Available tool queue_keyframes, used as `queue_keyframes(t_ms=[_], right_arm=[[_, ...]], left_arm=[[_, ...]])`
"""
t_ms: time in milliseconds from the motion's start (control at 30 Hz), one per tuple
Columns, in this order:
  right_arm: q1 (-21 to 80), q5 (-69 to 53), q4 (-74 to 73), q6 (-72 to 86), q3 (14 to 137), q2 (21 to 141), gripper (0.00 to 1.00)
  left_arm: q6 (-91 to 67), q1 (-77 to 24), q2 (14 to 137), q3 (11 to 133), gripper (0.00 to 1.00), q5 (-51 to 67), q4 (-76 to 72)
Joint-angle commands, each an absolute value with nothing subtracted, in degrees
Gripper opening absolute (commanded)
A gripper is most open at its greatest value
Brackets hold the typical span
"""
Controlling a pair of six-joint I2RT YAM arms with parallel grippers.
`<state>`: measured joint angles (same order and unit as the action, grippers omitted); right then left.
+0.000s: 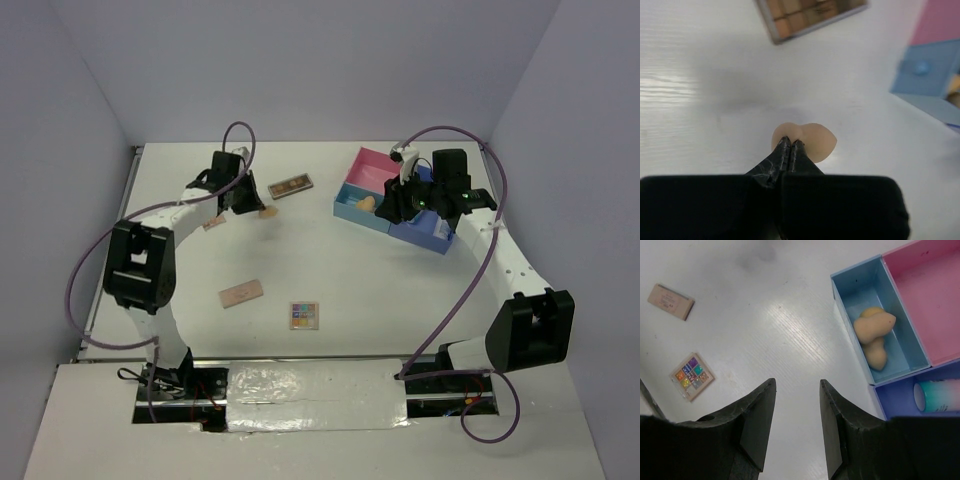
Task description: Organize the makeup
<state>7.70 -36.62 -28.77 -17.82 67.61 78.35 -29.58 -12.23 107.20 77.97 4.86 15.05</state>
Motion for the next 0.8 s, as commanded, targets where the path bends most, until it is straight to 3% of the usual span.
queue_keyframes(t_ms=[0, 167, 600, 767], right_arm=[[7.4, -36.6, -28.3, -17.6, 69.5, 77.4, 0.48], [7.3, -36.5, -28.4, -17.4, 69.8, 77.5, 0.48], [7.0, -35.6, -27.4, -17.5, 66.9, 74.4, 0.49], [6.8, -35.6, -27.3, -17.4, 66.7, 74.0, 0.49]], left_arm=[[-35.8, -13.8, 101.1, 71.6, 0.0, 19.4, -4.3], [-41.7, -19.6, 101.0, 69.3, 0.0, 23.4, -11.4], [-43.4, -28.7, 117.5, 91.7, 0.0, 21.8, -8.7], [-44.0, -30.1, 123.3, 98.9, 0.05, 19.5, -6.8]])
